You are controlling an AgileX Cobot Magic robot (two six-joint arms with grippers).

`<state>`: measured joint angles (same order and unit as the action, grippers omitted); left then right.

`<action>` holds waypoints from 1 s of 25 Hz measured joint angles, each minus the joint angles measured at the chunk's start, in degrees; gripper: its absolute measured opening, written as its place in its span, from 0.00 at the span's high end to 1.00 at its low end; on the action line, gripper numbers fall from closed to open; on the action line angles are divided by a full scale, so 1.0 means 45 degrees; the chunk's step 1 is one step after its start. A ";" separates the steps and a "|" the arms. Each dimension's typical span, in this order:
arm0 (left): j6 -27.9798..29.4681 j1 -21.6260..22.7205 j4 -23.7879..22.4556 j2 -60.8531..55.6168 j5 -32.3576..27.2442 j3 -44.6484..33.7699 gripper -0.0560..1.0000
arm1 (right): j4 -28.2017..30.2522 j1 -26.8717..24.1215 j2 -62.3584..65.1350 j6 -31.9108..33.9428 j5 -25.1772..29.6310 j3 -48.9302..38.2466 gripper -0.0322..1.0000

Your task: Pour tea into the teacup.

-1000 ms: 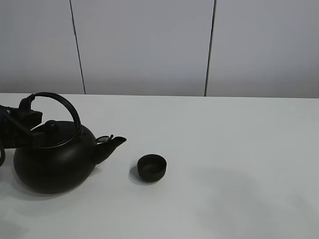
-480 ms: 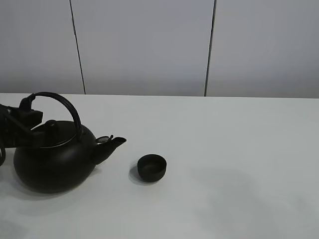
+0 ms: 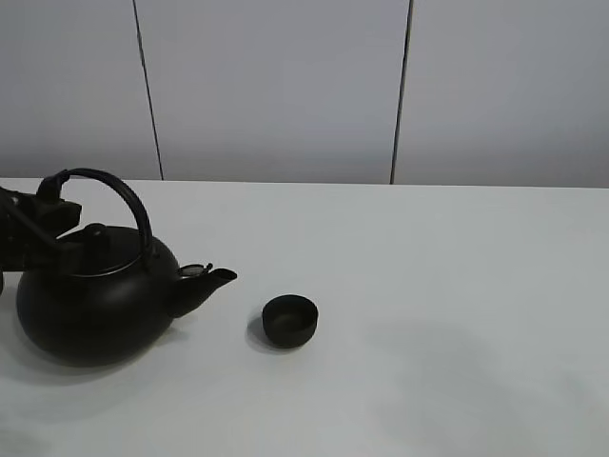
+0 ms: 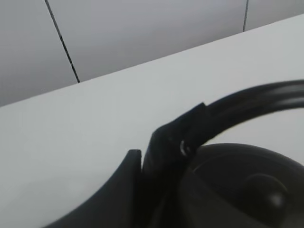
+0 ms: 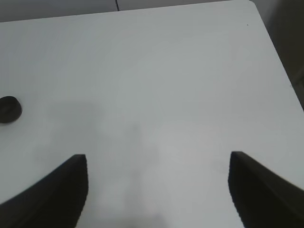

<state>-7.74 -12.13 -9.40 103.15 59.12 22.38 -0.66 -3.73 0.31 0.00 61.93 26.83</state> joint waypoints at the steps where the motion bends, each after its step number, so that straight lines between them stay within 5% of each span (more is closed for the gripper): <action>1: -0.0015 0.0000 -0.0062 -0.0078 -0.0005 0.0097 0.84 | 0.0000 0.0000 0.0000 0.0000 0.0000 0.0000 0.43; 25: 0.0014 -0.0127 -0.1431 -0.0432 -0.1738 0.2106 0.84 | 0.0000 0.0000 0.0000 0.0000 -0.0009 0.0000 0.43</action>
<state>-7.67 -12.70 -15.84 101.21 51.30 31.86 -0.66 -3.73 0.31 0.00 61.89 26.83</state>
